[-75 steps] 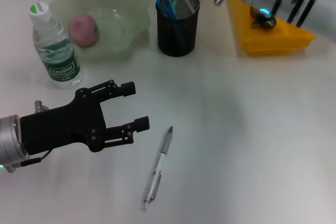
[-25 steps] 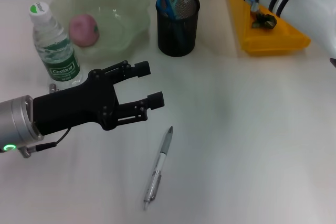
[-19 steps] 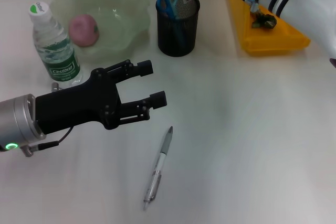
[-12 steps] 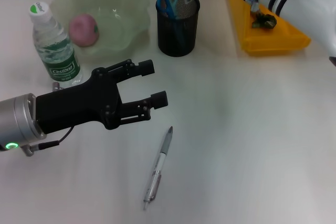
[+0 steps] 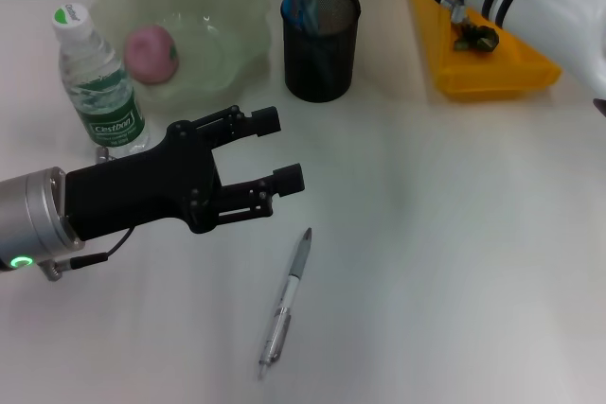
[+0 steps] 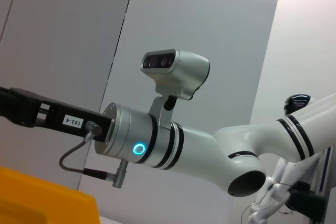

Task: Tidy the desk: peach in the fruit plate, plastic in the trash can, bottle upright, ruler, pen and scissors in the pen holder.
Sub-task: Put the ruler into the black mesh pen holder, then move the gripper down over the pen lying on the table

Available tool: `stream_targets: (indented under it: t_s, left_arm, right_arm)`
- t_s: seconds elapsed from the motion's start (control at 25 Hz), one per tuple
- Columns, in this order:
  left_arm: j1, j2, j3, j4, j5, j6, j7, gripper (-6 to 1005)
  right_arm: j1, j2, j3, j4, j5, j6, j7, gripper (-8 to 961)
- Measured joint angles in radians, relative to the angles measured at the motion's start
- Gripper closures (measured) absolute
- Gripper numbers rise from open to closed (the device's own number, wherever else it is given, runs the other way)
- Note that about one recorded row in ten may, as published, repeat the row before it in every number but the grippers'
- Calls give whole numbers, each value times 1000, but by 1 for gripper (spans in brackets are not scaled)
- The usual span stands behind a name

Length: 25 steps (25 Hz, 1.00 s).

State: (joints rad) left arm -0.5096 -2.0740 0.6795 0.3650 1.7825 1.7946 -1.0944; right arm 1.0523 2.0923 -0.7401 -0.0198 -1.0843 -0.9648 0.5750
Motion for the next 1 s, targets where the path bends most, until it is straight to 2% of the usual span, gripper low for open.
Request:
stream_targets:
  t_s: [0.08, 0.28, 0.52, 0.72, 0.84, 1.0]
  left_arm:
    - [0, 0, 0, 0, 0, 1, 0, 188]
    - [0, 0, 0, 0, 0, 4, -1, 188]
    - [-1, 0, 0, 0, 2, 7, -2, 188]
    - [-3, 1, 4, 0, 5, 7, -3, 188]
    - [-3, 2, 21, 3, 5, 7, -6, 188]
    - [-5, 5, 26, 8, 6, 6, -7, 188]
  right_arm:
    - [0, 0, 0, 0, 0, 0, 2, 411]
    - [-5, 0, -3, -1, -3, -8, 15, 320]
    - [-39, -2, -7, -26, -6, -36, 107, 307]
    - [-139, -6, -117, -156, -8, -50, 346, 144]
    - [-229, -6, -177, -253, -8, -121, 436, 145]
    - [-353, -12, -201, -358, -15, -311, 531, 145]
